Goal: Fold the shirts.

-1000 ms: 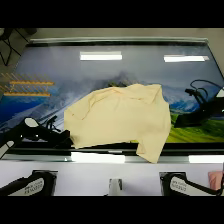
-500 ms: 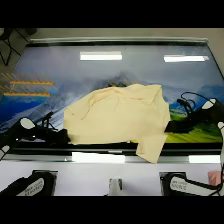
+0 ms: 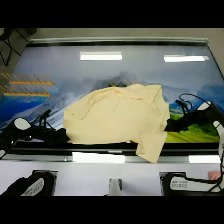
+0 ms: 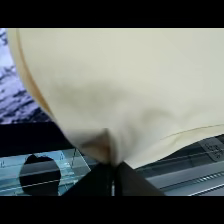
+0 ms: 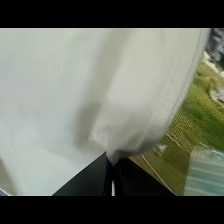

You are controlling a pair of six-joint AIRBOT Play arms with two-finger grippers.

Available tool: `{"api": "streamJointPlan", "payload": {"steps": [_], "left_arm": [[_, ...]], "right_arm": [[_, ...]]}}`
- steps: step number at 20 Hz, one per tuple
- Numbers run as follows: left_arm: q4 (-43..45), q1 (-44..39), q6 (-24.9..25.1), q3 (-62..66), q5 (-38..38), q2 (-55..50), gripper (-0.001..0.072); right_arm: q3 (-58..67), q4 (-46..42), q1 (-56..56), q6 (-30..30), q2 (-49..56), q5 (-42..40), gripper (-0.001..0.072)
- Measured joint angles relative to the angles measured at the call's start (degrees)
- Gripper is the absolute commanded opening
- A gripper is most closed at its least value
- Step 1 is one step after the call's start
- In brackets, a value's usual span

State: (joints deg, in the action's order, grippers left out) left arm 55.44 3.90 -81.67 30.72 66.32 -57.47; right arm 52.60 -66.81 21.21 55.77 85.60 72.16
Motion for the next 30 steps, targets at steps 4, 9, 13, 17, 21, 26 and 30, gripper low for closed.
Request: {"api": "streamJointPlan", "payload": {"steps": [4, 9, 13, 17, 21, 26, 30], "left_arm": [[0.48, -0.02, 0.02, 7.43, 1.29, 3.21, 0.003], [5.95, -0.04, -0.42, 39.41, -0.48, 7.65, 0.003], [9.75, -0.02, -2.51, 71.78, -8.11, 8.85, 0.003], [11.47, 0.0, -4.72, 87.17, -9.09, 11.34, 0.003], [12.66, 0.0, -6.05, 89.02, -3.32, 13.57, 0.003], [13.62, -0.02, -6.23, 87.97, 0.07, 13.75, 0.0029], [15.91, -0.02, -6.23, 82.93, 5.4, 10.05, 0.003]], "right_arm": [[4.98, 1.4, -0.04, -5.27, -5.03, 1.51, 0.0022], [29.75, 2.8, -0.04, -9.84, -20.17, -2.23, 0.0023], [49.4, 1.73, -0.02, -10.38, -34.45, -12.72, 0.0023], [56.7, -1.77, 0.0, -8.2, -45.27, -12.5, 0.0024], [58.62, -5.84, 0.0, -6.29, -48.96, -6.03, 0.0024], [59.21, -8.28, 0.0, -3.69, -48.74, -2.56, 0.0024], [59.21, -8.85, 0.0, -1.31, -41.68, 4.83, 0.0023]]}}
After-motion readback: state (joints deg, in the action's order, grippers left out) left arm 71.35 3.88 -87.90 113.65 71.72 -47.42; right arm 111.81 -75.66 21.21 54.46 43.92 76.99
